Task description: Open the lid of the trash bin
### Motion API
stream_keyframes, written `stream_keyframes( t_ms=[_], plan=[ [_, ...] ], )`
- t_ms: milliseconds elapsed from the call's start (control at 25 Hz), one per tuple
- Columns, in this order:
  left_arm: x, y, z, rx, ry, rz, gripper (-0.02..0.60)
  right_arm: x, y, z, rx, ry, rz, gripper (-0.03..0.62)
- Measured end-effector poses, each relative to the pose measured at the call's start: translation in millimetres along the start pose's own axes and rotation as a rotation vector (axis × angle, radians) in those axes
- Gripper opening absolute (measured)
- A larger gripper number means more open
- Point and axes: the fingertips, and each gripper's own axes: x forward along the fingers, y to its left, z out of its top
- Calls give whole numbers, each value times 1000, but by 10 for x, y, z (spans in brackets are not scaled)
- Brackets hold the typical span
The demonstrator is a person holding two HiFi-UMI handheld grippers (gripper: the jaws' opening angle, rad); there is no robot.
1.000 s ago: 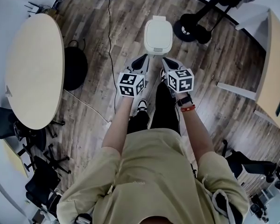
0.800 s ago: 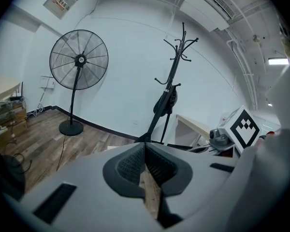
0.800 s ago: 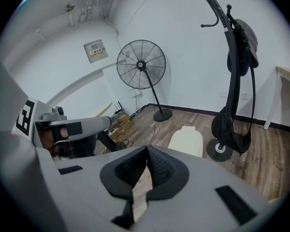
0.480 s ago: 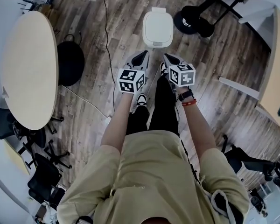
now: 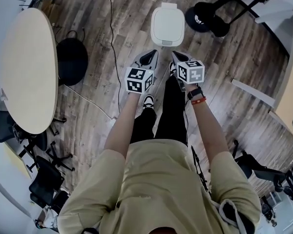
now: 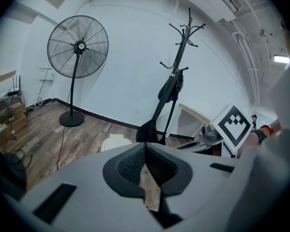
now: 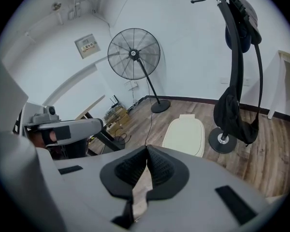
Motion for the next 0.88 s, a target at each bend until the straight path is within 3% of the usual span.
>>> stream_keyframes(
  t_ms=[120,360,680,880],
  plan=[
    [144,66,-162,24,29,7,25,125,-114,-60,16,9,-6,17],
    [399,243,-388,0,34,5,25,409,-266,-191,16,32,-4,17],
    [862,595,-683,-30,49,-48,25,839,-589,-434,-2,88,5,18],
    [1214,757,-910,58,95,-94,25,1094,-801,-554,-5,114,8,18]
  ],
)
